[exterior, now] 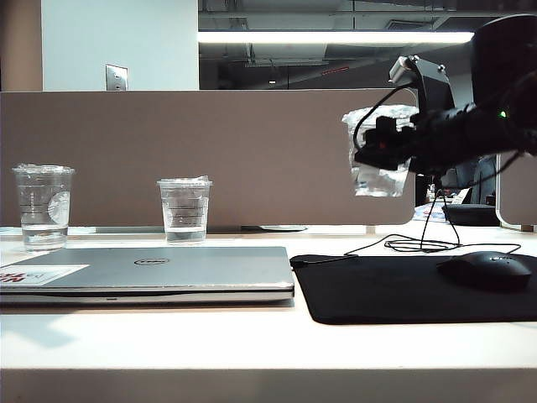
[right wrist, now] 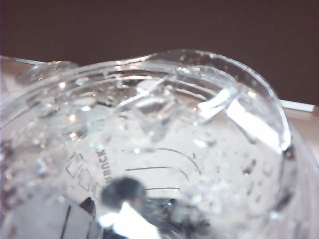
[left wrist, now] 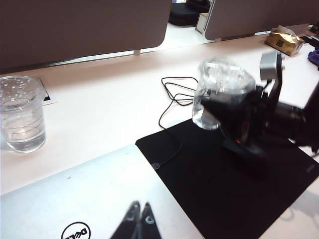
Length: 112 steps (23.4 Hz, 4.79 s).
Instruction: Pick up the coffee cup on the right and place it on the right side of the laptop.
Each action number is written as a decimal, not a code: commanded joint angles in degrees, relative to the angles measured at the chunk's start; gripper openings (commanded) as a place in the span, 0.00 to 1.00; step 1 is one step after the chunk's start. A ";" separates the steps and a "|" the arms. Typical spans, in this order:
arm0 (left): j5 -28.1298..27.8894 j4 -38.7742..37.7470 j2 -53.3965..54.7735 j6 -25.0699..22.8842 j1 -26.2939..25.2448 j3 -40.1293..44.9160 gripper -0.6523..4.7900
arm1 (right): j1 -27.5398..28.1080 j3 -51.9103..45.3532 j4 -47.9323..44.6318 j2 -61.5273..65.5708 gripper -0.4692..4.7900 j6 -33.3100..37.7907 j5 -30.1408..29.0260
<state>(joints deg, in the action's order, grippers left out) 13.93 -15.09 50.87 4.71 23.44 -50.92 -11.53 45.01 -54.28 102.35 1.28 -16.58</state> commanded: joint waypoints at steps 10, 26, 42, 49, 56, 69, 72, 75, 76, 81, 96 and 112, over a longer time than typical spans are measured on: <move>0.28 0.55 -0.07 -0.17 -0.02 -0.37 0.11 | -4.00 -9.68 -4.83 -0.48 0.55 0.17 -0.13; 0.28 0.57 -0.07 -0.17 -0.04 -0.37 0.11 | -4.04 -13.70 -10.97 3.26 0.55 -0.42 -0.09; 0.26 0.57 -0.07 -0.17 -0.04 -0.37 0.11 | -4.61 -13.68 -12.09 6.86 0.84 0.63 -1.64; 0.26 0.57 -0.07 -0.17 -0.04 -0.37 0.11 | -4.72 -14.21 -12.00 6.40 1.00 0.68 -3.91; 0.26 0.57 -0.07 -0.17 -0.04 -0.37 0.11 | -4.52 -18.62 -12.00 1.99 1.00 0.17 -2.45; 0.26 0.57 -0.07 -0.17 -0.04 -0.37 0.11 | -4.52 -30.58 -11.98 -10.71 0.84 0.22 0.22; 0.26 0.55 -0.07 -0.17 -0.04 -0.37 0.11 | -4.52 -33.75 -12.00 -15.80 0.07 0.15 1.49; 0.26 0.57 -0.07 -0.17 -0.04 -0.37 0.11 | -4.50 -35.52 -11.72 -20.44 0.08 0.17 3.21; 0.28 0.55 -0.07 -0.17 -0.04 -0.37 0.11 | -4.50 -35.80 -11.32 -21.70 0.08 0.17 3.85; 0.26 0.57 -0.07 -0.17 -0.04 -0.37 0.11 | -4.50 -35.91 -2.75 -30.51 0.08 0.17 5.66; 0.28 0.57 -0.07 -0.17 -0.04 -0.37 0.11 | -4.50 -35.91 33.38 -60.30 0.08 -1.88 14.16; 0.26 0.55 -0.07 -0.17 -0.04 -0.37 0.11 | -4.33 -39.67 46.80 -81.55 0.08 -3.06 18.18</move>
<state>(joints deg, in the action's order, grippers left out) 13.93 -15.27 50.89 4.71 23.44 -50.92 -15.88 5.43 -6.48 21.58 -1.56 1.39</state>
